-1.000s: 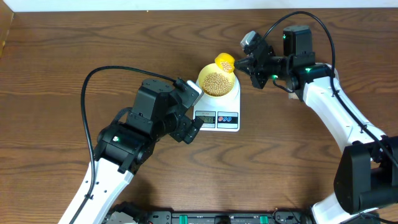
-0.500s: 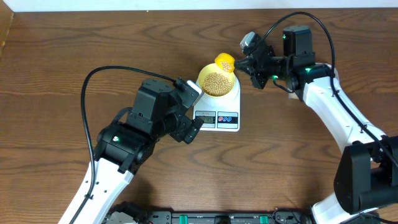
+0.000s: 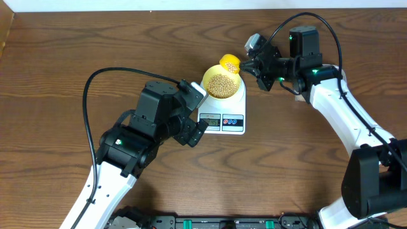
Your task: Scoop item into bowl and weigh 50g on scale
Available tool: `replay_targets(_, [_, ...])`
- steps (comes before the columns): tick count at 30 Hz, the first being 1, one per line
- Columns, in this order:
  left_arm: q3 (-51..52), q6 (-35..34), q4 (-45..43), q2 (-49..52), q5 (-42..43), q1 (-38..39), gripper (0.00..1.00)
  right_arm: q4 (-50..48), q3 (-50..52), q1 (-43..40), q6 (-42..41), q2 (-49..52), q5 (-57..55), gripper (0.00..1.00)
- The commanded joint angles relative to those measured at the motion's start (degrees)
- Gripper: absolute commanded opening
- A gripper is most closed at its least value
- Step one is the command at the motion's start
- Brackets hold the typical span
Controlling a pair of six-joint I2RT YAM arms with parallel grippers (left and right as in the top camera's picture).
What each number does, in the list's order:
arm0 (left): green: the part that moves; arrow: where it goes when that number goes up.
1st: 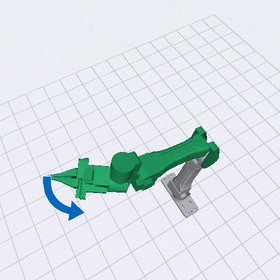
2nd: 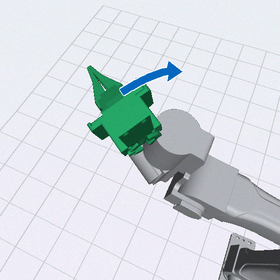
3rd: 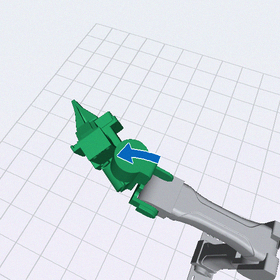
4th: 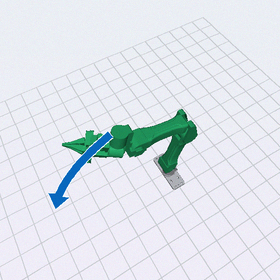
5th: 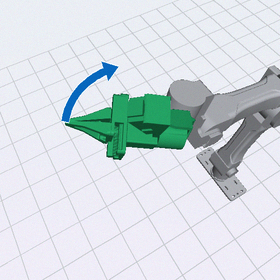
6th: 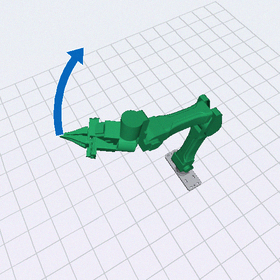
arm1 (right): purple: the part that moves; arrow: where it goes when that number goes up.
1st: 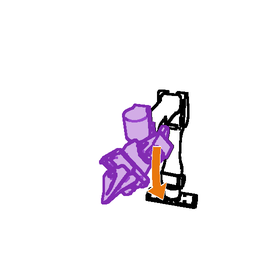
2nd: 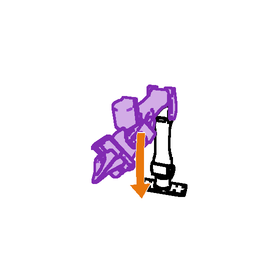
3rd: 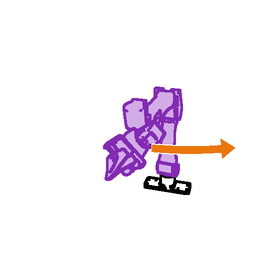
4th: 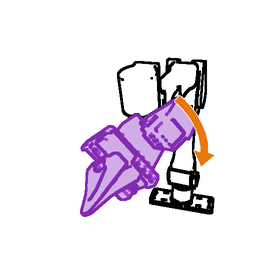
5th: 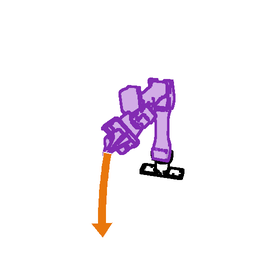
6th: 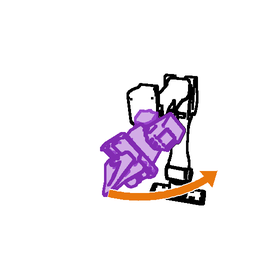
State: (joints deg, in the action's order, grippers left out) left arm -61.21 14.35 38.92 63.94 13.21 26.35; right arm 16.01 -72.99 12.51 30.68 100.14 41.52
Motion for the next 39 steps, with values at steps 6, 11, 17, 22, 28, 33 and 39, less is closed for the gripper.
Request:
replay_targets(6, [-0.2, -0.5, 0.0, -0.6, -0.2, -0.3, 0.9, 0.1, 0.0, 0.3, 1.2, 0.3, 0.4, 0.01])
replay_targets(11, [-0.2, -0.5, 0.0, -0.6, -0.2, -0.3, 0.9, 0.1, 0.0, 0.5, 1.2, 0.3, 1.2, 0.01])
replay_targets(17, [-0.2, -0.5, 0.0, -0.6, -0.2, -0.3, 0.9, 0.4, 0.0, 1.2, 1.4, 0.3, 0.4, 0.01])
replay_targets(22, [-0.2, -0.5, 0.0, -0.6, -0.2, -0.3, 0.9, 1.0, 0.0, 1.4, 1.4, 0.3, 0.0, 0.01])
replay_targets(28, [-0.2, -0.5, 0.0, -0.6, -0.2, -0.3, 0.9, 1.2, 0.0, 1.9, 1.3, 0.3, -0.3, 0.01])
replay_targets(33, [-0.2, -0.5, 0.0, -0.6, -0.2, -0.3, 0.9, 1.4, 0.0, 1.9, 1.3, 0.3, -0.7, 0.01])
replay_targets(39, [-0.2, -0.5, 0.0, -0.6, -0.2, -0.3, 0.9, 1.6, 0.0, 1.9, -1.7, 0.3, -0.7, 0.01])
